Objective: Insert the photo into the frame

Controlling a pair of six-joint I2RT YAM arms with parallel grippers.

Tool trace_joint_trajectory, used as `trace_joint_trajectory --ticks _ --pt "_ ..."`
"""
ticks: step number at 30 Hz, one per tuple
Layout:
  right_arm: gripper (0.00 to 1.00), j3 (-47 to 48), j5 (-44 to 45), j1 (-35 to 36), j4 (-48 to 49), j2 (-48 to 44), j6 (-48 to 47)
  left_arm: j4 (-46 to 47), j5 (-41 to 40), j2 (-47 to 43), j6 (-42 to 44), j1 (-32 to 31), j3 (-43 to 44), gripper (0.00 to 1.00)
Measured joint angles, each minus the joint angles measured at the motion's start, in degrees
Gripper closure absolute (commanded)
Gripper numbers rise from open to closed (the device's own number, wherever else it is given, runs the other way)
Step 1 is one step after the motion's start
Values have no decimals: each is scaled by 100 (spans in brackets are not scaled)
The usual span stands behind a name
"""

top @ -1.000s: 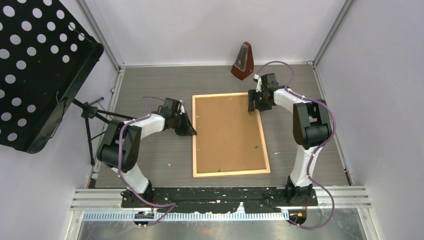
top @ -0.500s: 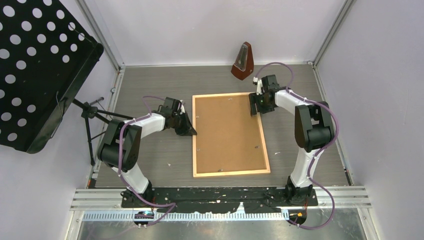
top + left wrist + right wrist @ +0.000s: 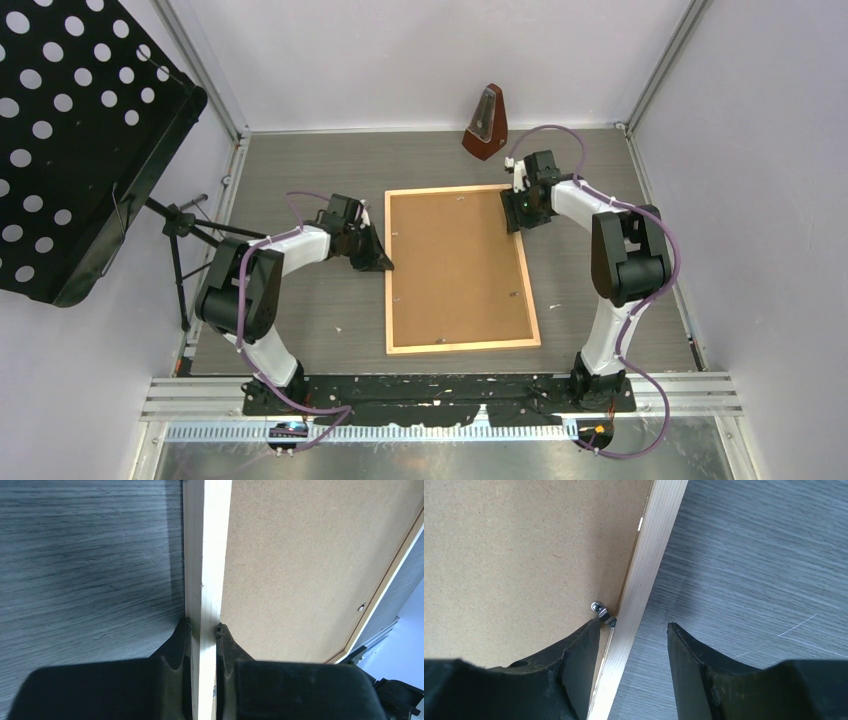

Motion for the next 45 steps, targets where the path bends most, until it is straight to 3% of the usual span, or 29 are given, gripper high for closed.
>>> trace_joint_trajectory --ticks 23,45 --pt "57 -57 -9 0 260 -24 13 -2 157 79 33 42 44 100" --pt "50 -295 -153 0 549 -398 247 -20 260 151 33 55 103 100"
